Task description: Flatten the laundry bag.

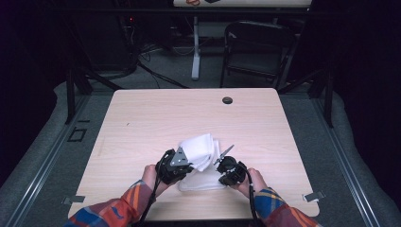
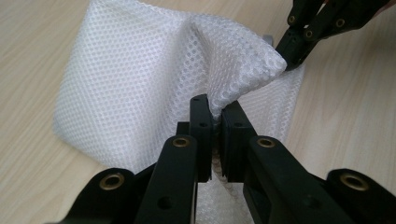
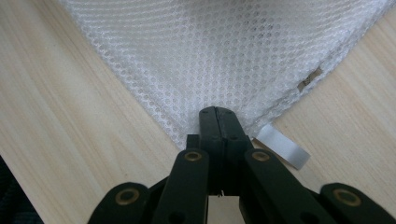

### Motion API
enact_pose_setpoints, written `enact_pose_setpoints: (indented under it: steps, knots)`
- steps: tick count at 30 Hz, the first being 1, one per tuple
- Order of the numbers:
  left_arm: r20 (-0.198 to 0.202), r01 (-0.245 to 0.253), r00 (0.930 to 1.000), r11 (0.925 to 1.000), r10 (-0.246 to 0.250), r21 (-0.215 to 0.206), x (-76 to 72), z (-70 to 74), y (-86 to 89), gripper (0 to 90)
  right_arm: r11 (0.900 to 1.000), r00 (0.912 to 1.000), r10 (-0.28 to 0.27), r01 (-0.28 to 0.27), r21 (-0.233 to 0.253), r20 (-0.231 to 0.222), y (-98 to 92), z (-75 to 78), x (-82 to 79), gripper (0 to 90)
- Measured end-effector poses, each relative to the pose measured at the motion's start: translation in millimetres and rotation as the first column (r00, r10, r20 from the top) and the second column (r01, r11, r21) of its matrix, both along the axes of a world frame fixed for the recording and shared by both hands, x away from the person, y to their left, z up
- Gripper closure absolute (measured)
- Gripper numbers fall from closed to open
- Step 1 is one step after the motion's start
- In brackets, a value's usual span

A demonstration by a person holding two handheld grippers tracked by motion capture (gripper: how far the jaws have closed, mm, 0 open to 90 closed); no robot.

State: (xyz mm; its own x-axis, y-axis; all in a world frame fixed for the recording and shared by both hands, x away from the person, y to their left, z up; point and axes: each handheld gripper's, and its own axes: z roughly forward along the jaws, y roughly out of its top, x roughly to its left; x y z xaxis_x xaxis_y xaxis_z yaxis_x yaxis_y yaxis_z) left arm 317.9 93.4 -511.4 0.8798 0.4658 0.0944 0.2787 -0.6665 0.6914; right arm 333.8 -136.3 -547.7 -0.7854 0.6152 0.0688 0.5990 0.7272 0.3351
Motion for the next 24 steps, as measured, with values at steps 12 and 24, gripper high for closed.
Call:
enact_pose_setpoints:
  steps: [12, 24]
  knots:
    - [-0.009, -0.032, 0.9995, 0.9994, 0.031, -0.015, 0.9, 5.5, 13.2, 85.4, 1.0, 0.9998, -0.019, 0.019, 0.006, 0.003, -4.8, -0.3, 1.8, 90.0]
    - [-0.008, -0.058, 0.9983, 0.998, 0.058, -0.024, -0.2, 6.9, 21.7, 85.4, 1.0, 0.9997, -0.024, 0.024, -0.001, 0.004, -7.6, 0.0, 3.3, 90.0]
